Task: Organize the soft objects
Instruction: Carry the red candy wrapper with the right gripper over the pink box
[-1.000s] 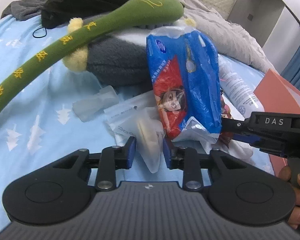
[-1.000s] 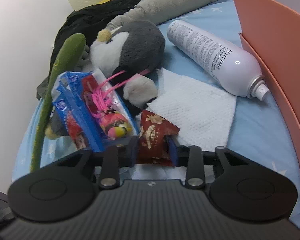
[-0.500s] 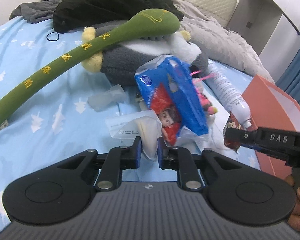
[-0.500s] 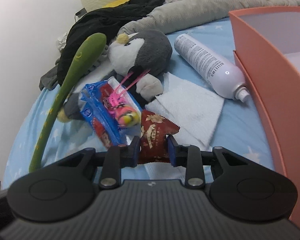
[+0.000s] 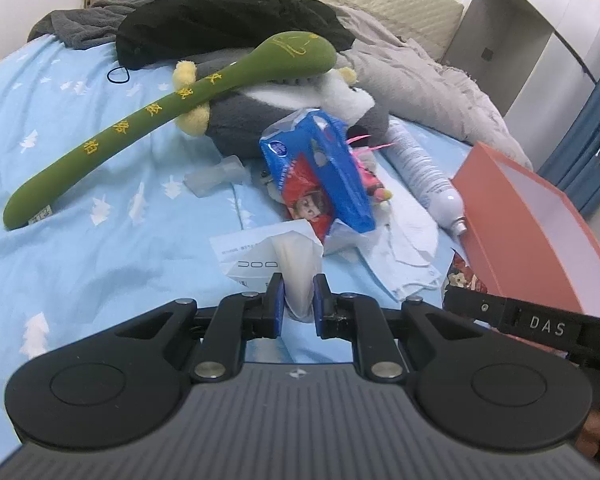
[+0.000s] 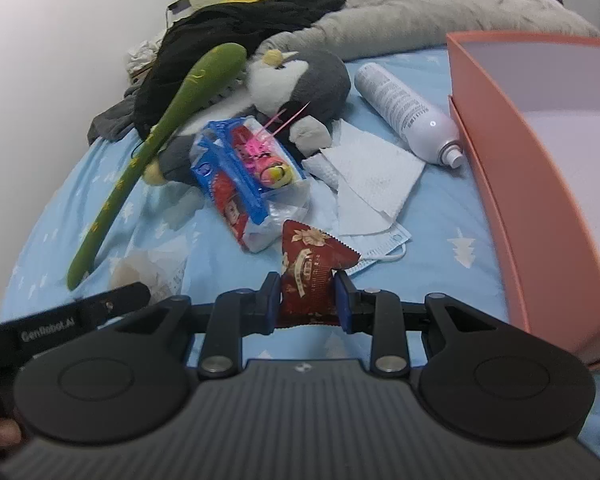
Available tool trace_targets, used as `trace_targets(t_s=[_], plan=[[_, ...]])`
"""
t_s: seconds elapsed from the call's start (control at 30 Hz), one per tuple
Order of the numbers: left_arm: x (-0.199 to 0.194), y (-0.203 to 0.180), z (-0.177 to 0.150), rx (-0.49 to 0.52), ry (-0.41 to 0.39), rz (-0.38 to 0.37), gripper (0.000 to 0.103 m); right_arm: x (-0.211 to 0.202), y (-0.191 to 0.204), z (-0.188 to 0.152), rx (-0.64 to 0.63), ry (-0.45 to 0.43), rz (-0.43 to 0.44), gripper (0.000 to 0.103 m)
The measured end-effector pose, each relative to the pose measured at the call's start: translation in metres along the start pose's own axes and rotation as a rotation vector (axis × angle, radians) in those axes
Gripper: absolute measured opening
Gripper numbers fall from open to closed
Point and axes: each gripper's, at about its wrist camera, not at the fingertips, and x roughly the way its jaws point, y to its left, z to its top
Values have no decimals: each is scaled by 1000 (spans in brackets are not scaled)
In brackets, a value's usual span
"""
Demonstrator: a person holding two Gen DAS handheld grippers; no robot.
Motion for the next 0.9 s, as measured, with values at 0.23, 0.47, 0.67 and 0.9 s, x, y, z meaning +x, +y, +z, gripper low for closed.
trace_targets(t_s=[0.23,0.47,0.67,0.9], plan=[[-21,-14,-2,27,-18,-40,17,-33,8,-5,-46,-48,-13,32],[-41,-33,9,37,-31,-93,17,-58,12,-3,-41,-100,6,33],[-53,-62,26,101,-54,-145,17,-80,9,9,-27,-172,-14,33],[-63,-98,43,183,-72,-233,17,-115,0,23,-11,-292,-82,33]])
